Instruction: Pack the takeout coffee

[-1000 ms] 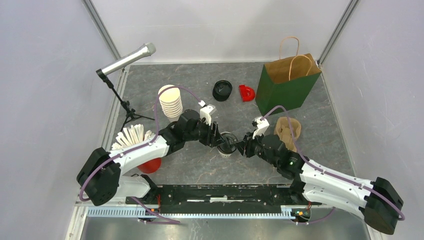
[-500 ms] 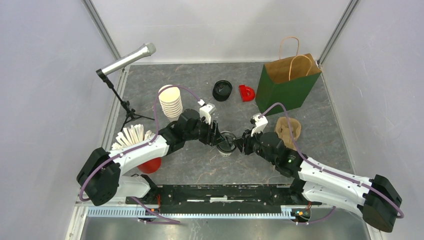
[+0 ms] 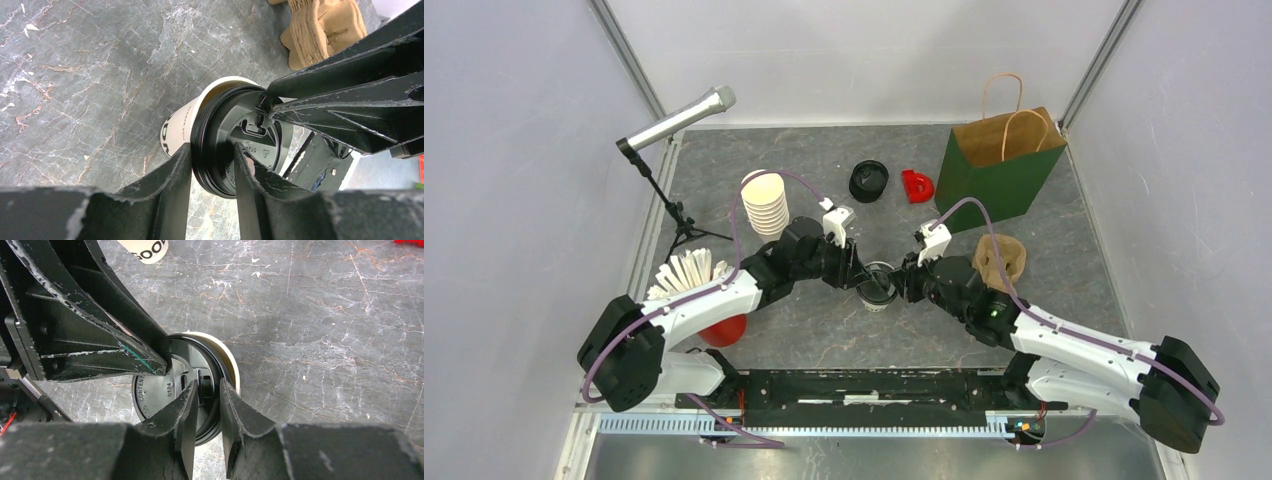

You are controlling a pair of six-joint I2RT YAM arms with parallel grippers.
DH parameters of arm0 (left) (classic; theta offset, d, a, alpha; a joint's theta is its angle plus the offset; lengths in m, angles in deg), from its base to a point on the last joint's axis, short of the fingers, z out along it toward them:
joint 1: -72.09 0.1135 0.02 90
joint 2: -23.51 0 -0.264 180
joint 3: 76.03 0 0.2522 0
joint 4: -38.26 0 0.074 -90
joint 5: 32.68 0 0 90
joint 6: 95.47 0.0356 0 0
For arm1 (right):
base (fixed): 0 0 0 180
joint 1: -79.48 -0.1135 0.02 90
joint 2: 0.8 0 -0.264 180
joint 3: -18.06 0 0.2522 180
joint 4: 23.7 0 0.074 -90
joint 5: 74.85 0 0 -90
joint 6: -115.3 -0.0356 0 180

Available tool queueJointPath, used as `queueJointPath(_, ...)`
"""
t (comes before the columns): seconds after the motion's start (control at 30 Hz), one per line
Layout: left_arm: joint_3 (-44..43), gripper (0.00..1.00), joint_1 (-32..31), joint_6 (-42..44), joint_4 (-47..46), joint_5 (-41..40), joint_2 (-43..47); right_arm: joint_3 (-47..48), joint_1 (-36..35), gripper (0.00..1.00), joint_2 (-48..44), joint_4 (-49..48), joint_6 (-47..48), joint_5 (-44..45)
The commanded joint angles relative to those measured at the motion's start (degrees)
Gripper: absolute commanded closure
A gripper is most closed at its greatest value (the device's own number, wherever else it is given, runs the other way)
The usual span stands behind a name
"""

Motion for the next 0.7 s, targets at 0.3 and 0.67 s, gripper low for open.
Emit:
queueJointPath(0.3,-3.0,0.53,-0.3,-0.4,1.2,-2.6,-0.8,3.8,0.5,0.72,1.7,-0.8,4.9,3.5)
queueJointPath(0.67,-5.1,0.38,-0.2,0.7,5.6,-5.2,0.5,6.3,0.7,0.77,2.7,1.2,5.5,2.9)
